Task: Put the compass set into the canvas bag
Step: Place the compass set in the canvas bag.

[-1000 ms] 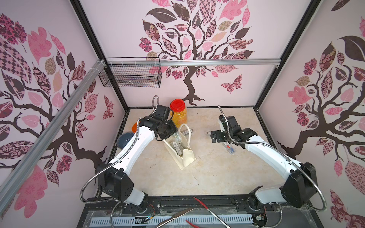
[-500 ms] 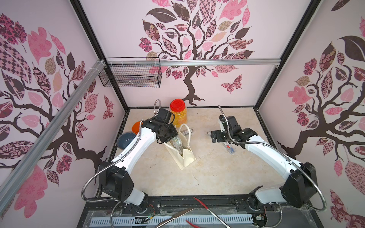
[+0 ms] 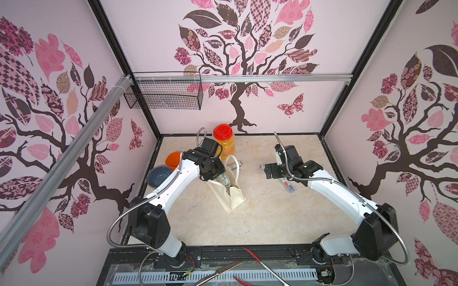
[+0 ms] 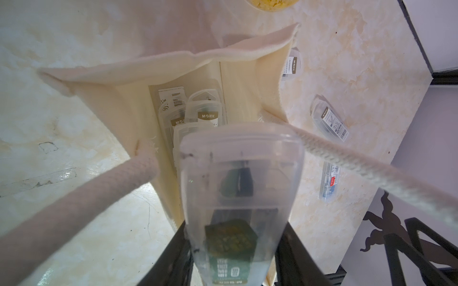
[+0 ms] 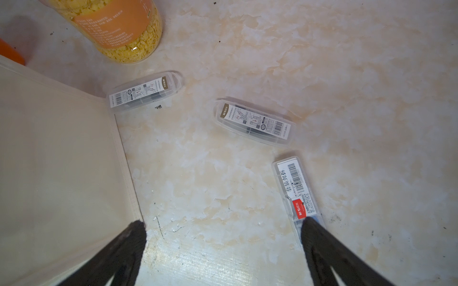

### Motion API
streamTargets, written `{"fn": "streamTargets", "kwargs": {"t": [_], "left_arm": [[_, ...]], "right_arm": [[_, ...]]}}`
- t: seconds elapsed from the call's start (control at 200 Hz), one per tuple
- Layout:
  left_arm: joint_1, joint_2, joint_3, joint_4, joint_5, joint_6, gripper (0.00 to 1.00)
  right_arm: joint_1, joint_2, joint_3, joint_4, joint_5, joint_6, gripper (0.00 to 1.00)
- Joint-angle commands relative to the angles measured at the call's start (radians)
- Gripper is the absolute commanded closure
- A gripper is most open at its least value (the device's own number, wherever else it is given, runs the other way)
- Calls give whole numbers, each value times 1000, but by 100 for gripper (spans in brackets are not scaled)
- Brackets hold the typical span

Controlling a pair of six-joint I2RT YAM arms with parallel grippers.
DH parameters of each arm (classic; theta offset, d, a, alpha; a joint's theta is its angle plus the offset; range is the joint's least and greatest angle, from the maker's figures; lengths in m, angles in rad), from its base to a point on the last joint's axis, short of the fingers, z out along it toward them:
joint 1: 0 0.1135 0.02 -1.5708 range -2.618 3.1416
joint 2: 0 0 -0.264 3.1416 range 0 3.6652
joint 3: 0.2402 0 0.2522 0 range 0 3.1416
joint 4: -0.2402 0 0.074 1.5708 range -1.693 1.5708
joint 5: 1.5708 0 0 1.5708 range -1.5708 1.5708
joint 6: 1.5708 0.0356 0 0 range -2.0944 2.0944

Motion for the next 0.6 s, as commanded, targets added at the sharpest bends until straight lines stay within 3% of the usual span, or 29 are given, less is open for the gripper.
{"fn": "streamTargets", "kwargs": {"t": [0.0, 0.415, 0.595], "left_arm": [[-6, 19, -14, -19, 0, -10, 65], [-6, 59, 9, -51, 6, -33, 60], [-6, 53, 15, -44, 7, -44, 54]], "right_arm": [[-7, -51, -15, 13, 6, -4, 0], [-14, -59, -26, 20, 1, -2, 0], [-14, -61, -26, 16, -1, 1, 0]]}}
